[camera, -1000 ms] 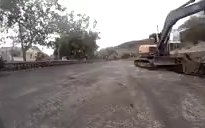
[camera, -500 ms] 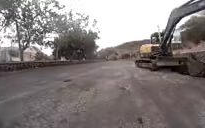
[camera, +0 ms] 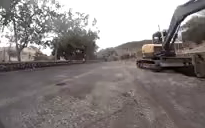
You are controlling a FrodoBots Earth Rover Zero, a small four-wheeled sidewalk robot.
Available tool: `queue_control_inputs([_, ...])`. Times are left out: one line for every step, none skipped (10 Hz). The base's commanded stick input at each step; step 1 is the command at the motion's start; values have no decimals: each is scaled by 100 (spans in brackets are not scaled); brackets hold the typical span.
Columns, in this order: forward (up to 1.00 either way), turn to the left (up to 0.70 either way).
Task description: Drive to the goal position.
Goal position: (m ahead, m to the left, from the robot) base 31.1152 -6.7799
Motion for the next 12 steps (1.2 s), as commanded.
queue_control_inputs([70, 0])
queue_control_inputs([70, 0])
queue_control_inputs([70, 0])
queue_control_inputs([70, -4])
queue_control_inputs([70, -16])
queue_control_inputs([70, 0])
queue_control_inputs([70, 0])
queue_control_inputs([70, 0])
queue_control_inputs([70, 0])
queue_control_inputs([70, 0])
queue_control_inputs([70, 0])
queue_control_inputs([70, 0])
